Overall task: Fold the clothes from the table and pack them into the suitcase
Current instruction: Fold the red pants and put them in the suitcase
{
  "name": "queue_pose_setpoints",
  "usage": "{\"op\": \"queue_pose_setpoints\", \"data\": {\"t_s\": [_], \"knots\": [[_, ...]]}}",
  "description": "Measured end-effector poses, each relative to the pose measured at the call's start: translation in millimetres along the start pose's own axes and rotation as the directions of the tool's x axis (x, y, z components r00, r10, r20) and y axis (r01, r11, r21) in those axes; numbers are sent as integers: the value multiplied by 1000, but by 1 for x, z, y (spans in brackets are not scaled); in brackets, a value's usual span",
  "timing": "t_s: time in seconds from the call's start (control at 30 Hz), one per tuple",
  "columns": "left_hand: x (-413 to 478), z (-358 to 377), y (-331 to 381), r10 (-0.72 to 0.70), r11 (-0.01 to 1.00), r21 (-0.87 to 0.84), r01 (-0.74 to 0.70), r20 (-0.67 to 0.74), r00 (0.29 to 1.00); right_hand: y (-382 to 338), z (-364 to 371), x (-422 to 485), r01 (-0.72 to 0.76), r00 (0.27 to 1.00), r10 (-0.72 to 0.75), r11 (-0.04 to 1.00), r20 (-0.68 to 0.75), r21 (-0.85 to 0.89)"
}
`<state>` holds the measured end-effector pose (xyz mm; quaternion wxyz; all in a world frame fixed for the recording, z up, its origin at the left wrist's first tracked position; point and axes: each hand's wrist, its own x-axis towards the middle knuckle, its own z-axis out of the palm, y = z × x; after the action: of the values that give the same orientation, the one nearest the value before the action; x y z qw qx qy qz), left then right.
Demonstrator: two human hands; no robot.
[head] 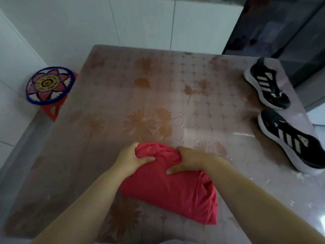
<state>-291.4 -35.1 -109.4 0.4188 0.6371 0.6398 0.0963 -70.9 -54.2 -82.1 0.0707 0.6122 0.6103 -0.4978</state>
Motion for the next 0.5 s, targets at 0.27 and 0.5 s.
{"op": "queue_pose_setpoints", "data": {"t_s": [0.27,0.5], "knots": [[-24,62,74,367,924,105,-367,14,930,78,42,-71,-183,967,243,868,-75,462],[-97,167,136,152,940,-319,-125,61,986,177,69,-188,184,855,370,441,-365,878]]}}
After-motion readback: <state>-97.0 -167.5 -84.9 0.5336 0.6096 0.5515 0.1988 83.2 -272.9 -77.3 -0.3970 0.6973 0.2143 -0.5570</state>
